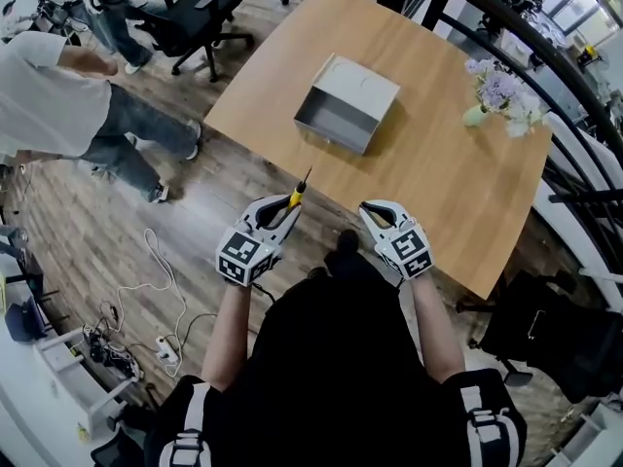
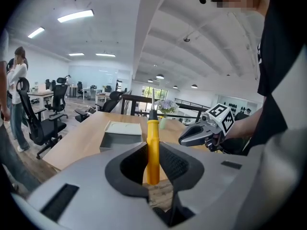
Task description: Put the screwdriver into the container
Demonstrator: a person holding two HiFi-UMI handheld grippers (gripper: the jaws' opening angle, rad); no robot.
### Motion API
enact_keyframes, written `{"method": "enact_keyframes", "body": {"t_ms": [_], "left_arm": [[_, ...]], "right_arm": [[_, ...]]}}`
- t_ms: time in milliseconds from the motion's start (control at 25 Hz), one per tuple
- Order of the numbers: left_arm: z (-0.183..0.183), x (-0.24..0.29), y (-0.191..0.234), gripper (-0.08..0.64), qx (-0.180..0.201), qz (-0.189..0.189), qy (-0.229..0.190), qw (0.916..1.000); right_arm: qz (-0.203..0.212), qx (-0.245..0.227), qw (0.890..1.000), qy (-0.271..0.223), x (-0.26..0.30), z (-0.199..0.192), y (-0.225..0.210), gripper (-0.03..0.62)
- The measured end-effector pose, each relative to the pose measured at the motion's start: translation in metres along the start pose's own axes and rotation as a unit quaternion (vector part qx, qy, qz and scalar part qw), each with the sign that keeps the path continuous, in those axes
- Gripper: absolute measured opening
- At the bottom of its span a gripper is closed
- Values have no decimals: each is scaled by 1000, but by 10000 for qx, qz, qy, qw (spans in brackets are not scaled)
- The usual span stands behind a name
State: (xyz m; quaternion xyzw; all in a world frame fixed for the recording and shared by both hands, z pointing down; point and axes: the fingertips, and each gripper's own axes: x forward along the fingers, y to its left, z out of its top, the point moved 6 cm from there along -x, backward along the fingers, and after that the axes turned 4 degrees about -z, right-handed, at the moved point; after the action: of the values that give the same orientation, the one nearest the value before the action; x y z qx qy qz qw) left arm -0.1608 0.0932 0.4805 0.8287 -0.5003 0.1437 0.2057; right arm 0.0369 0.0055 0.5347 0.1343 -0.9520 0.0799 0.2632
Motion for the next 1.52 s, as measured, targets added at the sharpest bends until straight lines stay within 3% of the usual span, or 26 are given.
{"method": "enact_keyframes", "body": {"t_ms": [480, 720, 1120, 1520], "left_arm": [[18, 39, 6, 84, 38, 331, 249, 9991], [21, 54, 5, 84, 183, 358, 378, 9985], [38, 84, 3, 84, 566, 103, 449, 9973], [32, 115, 10, 84, 866, -525, 697, 9924]], "right_arm": [[458, -53, 9989, 55, 15, -3, -48, 32], [485, -97, 9988, -6, 20, -1, -63, 32], [130, 80, 9999, -79, -2, -14, -82, 33], [-430, 519, 9976, 183, -17, -40, -84, 32]]}}
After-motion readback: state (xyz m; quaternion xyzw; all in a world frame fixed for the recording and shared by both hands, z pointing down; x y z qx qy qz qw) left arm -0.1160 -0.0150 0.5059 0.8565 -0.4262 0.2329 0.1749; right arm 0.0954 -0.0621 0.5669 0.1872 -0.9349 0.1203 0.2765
